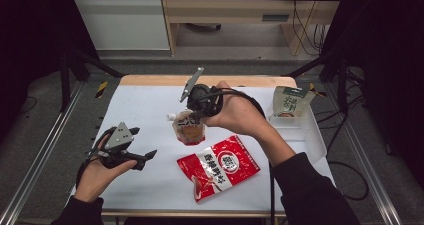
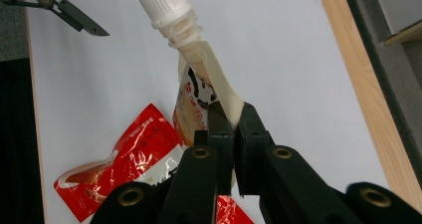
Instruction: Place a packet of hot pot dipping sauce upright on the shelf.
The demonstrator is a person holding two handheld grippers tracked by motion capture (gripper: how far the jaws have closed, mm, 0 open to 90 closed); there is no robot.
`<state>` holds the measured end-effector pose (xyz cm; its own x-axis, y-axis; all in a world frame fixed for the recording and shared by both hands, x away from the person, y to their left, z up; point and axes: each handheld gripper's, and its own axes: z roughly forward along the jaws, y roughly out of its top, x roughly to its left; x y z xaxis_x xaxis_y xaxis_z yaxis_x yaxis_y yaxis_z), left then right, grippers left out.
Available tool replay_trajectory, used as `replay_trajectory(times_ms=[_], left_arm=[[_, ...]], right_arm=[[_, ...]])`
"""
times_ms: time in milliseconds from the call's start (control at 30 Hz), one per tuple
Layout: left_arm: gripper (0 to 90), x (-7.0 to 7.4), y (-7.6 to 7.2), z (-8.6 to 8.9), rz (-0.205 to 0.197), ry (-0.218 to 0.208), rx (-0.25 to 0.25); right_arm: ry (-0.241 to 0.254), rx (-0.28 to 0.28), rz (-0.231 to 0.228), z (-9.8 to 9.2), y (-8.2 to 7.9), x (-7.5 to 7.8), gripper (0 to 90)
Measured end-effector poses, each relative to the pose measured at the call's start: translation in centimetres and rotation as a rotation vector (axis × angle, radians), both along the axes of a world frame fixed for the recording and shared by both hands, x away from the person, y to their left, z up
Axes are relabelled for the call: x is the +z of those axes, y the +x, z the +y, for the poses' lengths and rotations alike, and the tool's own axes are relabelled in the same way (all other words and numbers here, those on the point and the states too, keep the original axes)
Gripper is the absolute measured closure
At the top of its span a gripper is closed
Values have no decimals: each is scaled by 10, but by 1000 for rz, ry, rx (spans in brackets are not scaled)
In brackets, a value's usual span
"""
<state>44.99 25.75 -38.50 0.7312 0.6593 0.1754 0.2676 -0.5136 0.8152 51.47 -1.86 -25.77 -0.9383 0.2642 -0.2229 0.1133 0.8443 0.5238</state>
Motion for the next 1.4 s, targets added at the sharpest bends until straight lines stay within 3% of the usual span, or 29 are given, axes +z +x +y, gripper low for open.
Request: replay_trajectory(times_ms=[33,133,267,467,667,700,833,867,933,1067,1400], left_arm=[[76,-5,0,2,-1,-22,15],[61,-13,1,5,2,-15,34],[56,-22,1,12,11,-37,53],[45,-40,3,20,44,-44,115],[45,-49,2,23,45,-45,139],[45,-52,1,23,43,-39,146],[45,-54,0,24,37,-27,153],[44,-54,-1,25,34,-26,156],[44,-54,-2,25,31,-21,160],[44,-55,-1,27,28,-20,170],[45,-55,0,31,29,-24,186]], right_arm=[[1,-3,-4,-3,0,1,879],[22,-16,-12,-14,-1,7,879],[37,-44,-18,-32,-2,14,879],[51,-77,-37,-60,-6,22,878],[61,-94,-55,-83,-12,28,879],[55,-101,-65,-94,-13,31,878],[51,-121,-74,-109,-15,33,878],[52,-140,-82,-121,-17,34,878],[50,-144,-83,-125,-17,34,877],[70,-192,-99,-154,-20,34,878],[61,-263,-109,-197,-19,32,878]])
